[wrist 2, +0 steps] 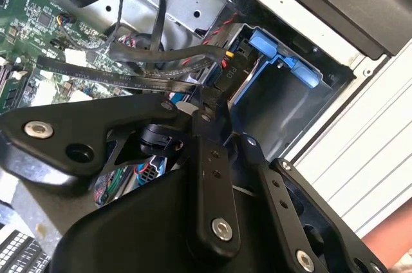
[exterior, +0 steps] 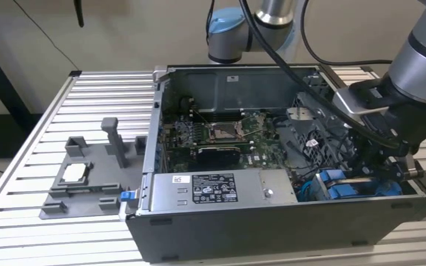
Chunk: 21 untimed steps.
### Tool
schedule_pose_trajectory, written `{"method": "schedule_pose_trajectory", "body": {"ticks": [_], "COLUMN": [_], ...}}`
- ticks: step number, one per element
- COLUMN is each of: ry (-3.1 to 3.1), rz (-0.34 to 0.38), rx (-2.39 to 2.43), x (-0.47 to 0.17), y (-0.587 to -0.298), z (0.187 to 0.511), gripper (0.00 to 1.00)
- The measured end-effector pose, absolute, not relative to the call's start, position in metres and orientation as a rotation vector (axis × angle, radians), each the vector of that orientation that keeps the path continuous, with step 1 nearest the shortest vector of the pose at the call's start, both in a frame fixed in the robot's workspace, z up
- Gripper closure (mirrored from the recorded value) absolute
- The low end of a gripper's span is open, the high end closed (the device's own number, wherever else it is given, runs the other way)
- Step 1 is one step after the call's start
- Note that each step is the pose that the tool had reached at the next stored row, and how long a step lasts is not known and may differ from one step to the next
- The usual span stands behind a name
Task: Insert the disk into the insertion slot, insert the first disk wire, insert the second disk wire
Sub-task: 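Insert the second disk wire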
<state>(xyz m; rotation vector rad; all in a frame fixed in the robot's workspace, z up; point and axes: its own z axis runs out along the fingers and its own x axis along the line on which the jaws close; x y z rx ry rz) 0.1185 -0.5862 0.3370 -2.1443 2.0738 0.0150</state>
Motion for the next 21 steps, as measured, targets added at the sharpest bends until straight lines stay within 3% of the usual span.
{"method": "schedule_pose_trajectory", "body": {"ticks": [15,21], "ry": [2.075,2.076], "rz": [0.015,0.016], "rx": [-2.143,-2.142], "x": [0.119,0.119], "y": [-0.586,-0.586], "z": [0.343,0.36], "gripper": [0.76,0.76]}}
